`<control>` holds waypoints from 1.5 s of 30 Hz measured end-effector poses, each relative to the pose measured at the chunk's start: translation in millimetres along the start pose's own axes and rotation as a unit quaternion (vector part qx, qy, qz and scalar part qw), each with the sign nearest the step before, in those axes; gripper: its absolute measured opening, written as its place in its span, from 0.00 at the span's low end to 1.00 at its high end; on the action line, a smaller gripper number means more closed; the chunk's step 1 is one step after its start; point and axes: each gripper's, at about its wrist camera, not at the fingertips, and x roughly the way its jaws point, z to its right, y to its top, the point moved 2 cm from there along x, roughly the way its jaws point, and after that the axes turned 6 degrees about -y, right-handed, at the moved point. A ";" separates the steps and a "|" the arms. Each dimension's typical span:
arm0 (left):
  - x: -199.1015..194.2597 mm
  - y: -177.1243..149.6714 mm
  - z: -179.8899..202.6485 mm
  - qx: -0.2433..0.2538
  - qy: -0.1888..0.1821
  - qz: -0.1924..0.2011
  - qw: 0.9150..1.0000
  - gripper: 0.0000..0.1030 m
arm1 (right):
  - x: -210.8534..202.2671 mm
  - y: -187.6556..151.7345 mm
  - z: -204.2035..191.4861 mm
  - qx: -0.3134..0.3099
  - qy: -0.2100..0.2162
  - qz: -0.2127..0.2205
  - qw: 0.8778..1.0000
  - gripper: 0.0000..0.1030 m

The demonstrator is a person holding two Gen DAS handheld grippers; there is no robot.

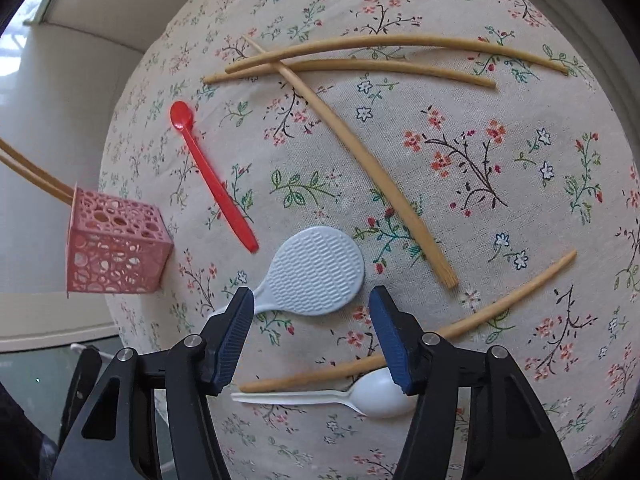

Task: Organize utensils
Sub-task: 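Grasp the round white paddle with the right tool while the left tool carries its paddle to the basket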

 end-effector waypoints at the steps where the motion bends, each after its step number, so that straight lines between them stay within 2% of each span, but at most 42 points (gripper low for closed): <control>1: -0.3 0.2 -2.0 -0.003 0.000 0.000 1.000 0.13 | 0.4 2.3 -1.5 0.006 -0.002 0.006 1.000 0.61; 5: -2.8 1.2 -7.9 -0.012 -0.003 0.004 1.000 0.13 | 2.0 7.0 -8.5 0.013 -0.030 0.035 0.999 0.61; 8: -1.7 2.9 -7.2 -0.015 -0.001 0.007 1.000 0.13 | 5.7 8.5 -21.0 0.000 -0.076 0.065 0.995 0.61; 13: -2.5 2.7 -10.1 -0.020 -0.003 0.007 1.000 0.13 | 16.3 11.8 -47.8 -0.057 -0.160 0.110 0.979 0.61; 16: -2.0 2.8 -12.5 -0.024 -0.003 0.008 1.000 0.13 | 19.4 14.6 -53.5 -0.081 -0.179 0.123 0.973 0.59; 18: -1.4 2.6 -14.3 -0.026 -0.004 0.008 1.000 0.13 | 19.8 18.0 -55.7 -0.097 -0.182 0.126 0.970 0.49; 20: -1.1 2.6 -16.4 -0.029 -0.005 0.010 1.000 0.13 | 19.7 18.9 -58.0 -0.121 -0.180 0.131 0.967 0.45; 22: -1.7 2.7 -18.2 -0.032 -0.005 0.013 0.999 0.13 | 19.4 20.9 -58.5 -0.137 -0.174 0.134 0.966 0.36; 23: -2.5 2.9 -19.0 -0.033 -0.005 0.015 0.999 0.13 | 18.9 22.0 -57.9 -0.141 -0.156 0.132 0.969 0.03; 24: -3.2 3.3 -19.4 -0.034 -0.005 0.017 0.999 0.12 | 19.7 24.0 -54.2 -0.138 -0.128 0.118 0.975 0.00; 28: -6.1 3.5 -19.2 -0.033 -0.005 0.022 0.999 0.12 | 9.8 27.4 -43.1 -0.142 -0.069 0.097 0.983 0.00; 30: -6.5 3.1 -18.1 -0.031 -0.004 0.021 0.999 0.12 | -2.3 26.7 -41.6 -0.157 -0.044 0.100 0.982 0.00; 32: -6.1 2.6 -16.9 -0.030 -0.002 0.020 0.999 0.12 | -10.7 26.2 -37.1 -0.149 -0.060 0.096 0.982 0.03; 34: -6.2 2.6 -15.6 -0.031 0.000 0.020 0.999 0.12 | -10.8 22.7 -30.5 -0.130 -0.065 0.069 0.987 0.10; 36: -5.9 2.9 -13.7 -0.032 -0.001 0.019 0.999 0.12 | -9.7 8.9 -22.6 -0.118 -0.069 0.048 0.989 0.44; 37: -5.5 3.4 -13.1 -0.032 -0.001 0.019 0.999 0.12 | -7.8 4.0 -22.7 -0.116 -0.074 0.042 0.990 0.50; 41: -6.4 1.7 -8.4 -0.023 0.003 0.021 1.000 0.12 | 6.0 -0.7 -35.3 -0.127 -0.103 0.043 0.986 0.52; 45: -7.3 0.8 -9.8 -0.021 0.006 0.022 1.000 0.12 | 18.2 -5.5 -50.6 -0.149 -0.160 0.063 0.974 0.52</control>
